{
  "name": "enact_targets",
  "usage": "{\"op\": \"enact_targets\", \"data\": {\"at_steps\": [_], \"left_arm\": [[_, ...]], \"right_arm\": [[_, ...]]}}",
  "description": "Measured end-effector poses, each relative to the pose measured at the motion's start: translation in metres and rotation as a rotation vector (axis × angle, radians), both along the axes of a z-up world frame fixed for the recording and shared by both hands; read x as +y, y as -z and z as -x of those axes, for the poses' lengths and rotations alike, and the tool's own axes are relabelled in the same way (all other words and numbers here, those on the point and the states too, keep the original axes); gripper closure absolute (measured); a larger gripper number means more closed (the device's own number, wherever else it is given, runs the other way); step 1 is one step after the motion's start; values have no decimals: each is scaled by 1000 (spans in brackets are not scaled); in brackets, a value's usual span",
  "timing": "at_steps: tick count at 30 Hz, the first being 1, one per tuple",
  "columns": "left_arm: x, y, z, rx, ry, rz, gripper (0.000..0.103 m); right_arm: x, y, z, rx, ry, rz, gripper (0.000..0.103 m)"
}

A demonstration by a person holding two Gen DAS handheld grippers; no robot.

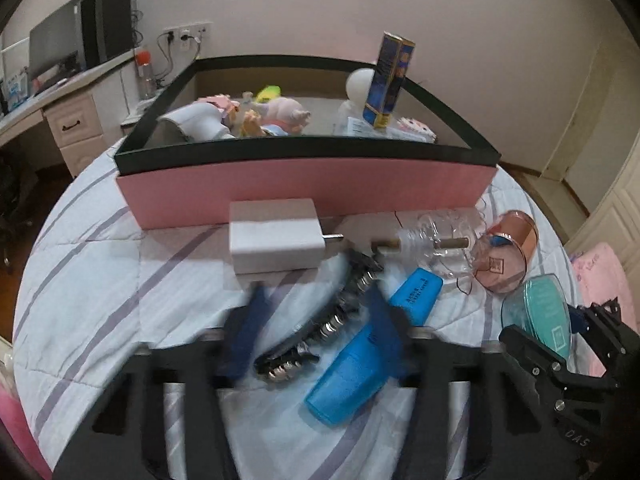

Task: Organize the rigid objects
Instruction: 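Grasp the black hair clips with the left tool while the right tool grasps the teal case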

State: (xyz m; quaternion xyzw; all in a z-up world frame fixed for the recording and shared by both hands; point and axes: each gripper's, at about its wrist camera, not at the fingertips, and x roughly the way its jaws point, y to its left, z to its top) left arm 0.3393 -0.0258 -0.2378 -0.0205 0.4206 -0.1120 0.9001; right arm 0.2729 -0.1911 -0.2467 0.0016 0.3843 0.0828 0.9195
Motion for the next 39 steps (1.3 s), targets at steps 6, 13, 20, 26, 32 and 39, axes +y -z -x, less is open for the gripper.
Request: {"op": "enact_targets", "data": {"at_steps": [6,13,20,26,32,39], "left_arm": [[-1,-2,9,-16,11,-57,75],[21,-3,41,-21,-25,-103,75],[44,-1,76,-28,-75,-150,72],[44,5,70,-42,-68,-140,61],[43,6,71,-78,-45,-116,76],[46,1,76,-106,-54,-79,84]], "right_arm": [[0,1,-1,4,-1,4,42],[2,2,4,8,6,21,42],[7,2,18,13,3,23,42],[11,3,17,15,19,38,42],[15,5,17,-2,24,54,42],[11,-2,26,-37,20,2,45]]}}
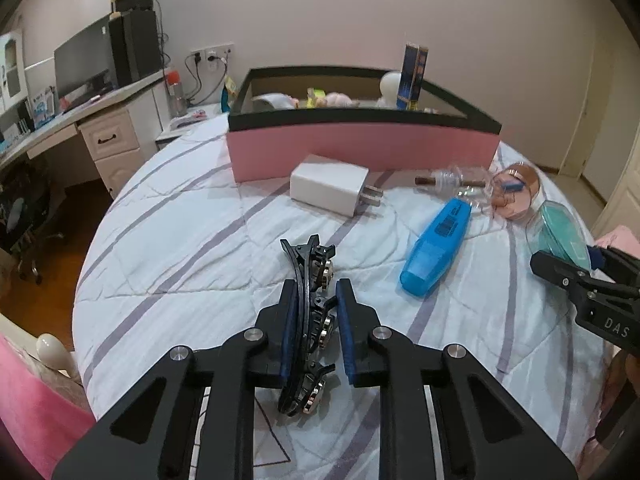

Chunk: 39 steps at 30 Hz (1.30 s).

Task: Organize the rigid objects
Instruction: 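Grasp the black hair clips with the left tool while the right tool grasps the teal case, then lift and carry the hair clips and teal case over the pink box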

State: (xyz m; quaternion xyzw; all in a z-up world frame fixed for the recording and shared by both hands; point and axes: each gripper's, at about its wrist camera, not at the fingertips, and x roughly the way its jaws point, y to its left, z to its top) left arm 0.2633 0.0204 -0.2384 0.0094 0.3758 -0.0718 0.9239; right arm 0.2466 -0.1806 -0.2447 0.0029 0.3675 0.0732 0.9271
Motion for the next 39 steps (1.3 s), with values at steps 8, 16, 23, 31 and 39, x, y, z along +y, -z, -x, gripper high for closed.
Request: {"op": "enact_targets", "data": {"at_steps": [8,16,23,31,39], "left_arm": [[-2,-33,17,-95,2,26,84],[-8,-97,43,-289,-32,10,84],[-13,-143,61,-439,-53,2,84],[-13,-174,71,-554,-69,-29,84],[-17,-180,58,-565,-63,-46,84]], "right_arm": [[12,-27,14,-77,-34,-23,44],[28,-82,37,-240,-65,-16,44],[41,-128,57,-395,-85,-7,44],[48,-152,58,-471,-87,4,44],[48,-155,43,-477,-96,11,44]]}}
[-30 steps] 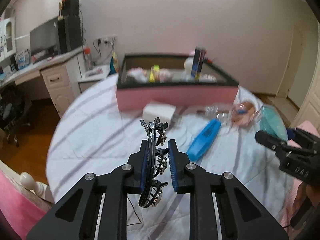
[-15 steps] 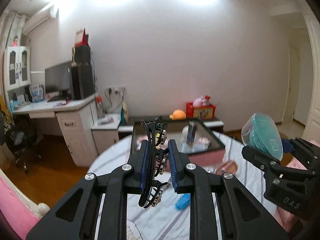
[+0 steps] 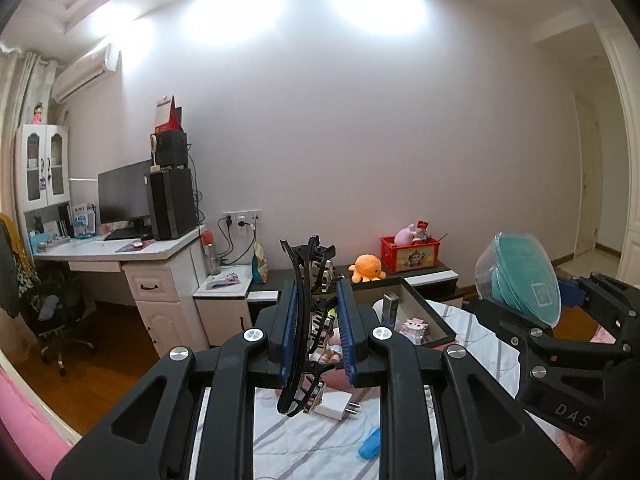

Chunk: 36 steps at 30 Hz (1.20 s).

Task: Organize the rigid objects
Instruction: 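Lift and carry the hair clips and teal case over the pink box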

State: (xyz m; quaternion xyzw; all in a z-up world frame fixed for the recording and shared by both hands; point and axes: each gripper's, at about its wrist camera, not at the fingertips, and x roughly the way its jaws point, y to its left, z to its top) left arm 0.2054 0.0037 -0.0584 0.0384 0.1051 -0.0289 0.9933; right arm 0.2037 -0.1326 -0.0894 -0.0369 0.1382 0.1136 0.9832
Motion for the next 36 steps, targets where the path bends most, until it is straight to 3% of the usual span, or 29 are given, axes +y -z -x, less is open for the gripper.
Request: {"op": "enact_targets", "data": {"at_steps": [9,15,26,32,36], "left_arm": [[3,18,-52,77,-7,-16,84],[3,47,-111,180,-3,-8,84],[-21,91,-211,342,42,-62,84],[-20,118,-247,427,31,-85,84],[-18,125,-254,434,25,-81,83]], "right_arm": [[-6,13,-42,50,18,25,44],[-15,39,-93,158,42,47,44],[-4,95,-194,392,17,85,44],[12,110,-216,449,-21,109,44],[19,114,-220,460,-41,108,44]]}}
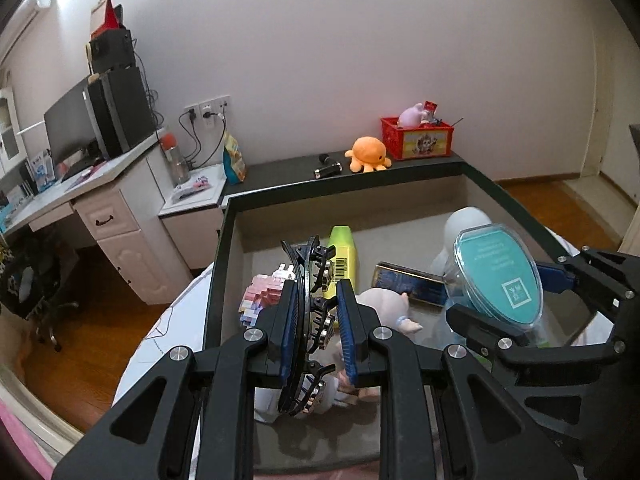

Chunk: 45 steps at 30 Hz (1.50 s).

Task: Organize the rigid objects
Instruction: 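Lift and carry the hair clips and teal case over the pink box, then open both tools to drop the items into the box and withdraw, then move both open tools back toward the remaining items on the bed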

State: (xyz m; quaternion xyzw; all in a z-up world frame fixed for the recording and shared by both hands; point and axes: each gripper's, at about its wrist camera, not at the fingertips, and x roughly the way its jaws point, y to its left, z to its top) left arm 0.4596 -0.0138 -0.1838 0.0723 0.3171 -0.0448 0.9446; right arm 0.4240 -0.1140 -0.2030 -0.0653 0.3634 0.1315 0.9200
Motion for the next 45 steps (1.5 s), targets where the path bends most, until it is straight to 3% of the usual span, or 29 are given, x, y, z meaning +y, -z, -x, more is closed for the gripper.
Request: {"op": "enact_targets", "data": {"at_steps": [4,5,7,8,9,18,24,27,36,45], "left_arm": [[5,4,-3,5,-18,23,82],[8,3,-2,4,-25,34,76],[13,-1,1,-17,-34,47,50],[15,-5,6,-35,-44,51,31],[16,-9,12,-57,-54,52,23],[38,-64,91,-221,-94,122,4],[42,-93,169,-338,-127,100,0],[39,-100,203,-362,-145,86,0],[21,-107,281,-420,-144,15,0],[20,-121,322,-469,-119,52,0]], "right_arm": [[1,-6,2,-28,2,-7,42],[0,-10,6,-41,9,-9,38],[-3,-18,9,-65,19,-21,30],[-6,-24,14,-80,21,-26,29],[-8,-30,19,-91,23,-25,29],[-26,-76,85,-228,61,-53,21],[-37,-99,152,-346,109,-88,15],[-38,-104,180,-395,114,-107,0],[-34,-116,254,-495,132,-118,0],[-33,-119,288,-532,157,-108,0]]}}
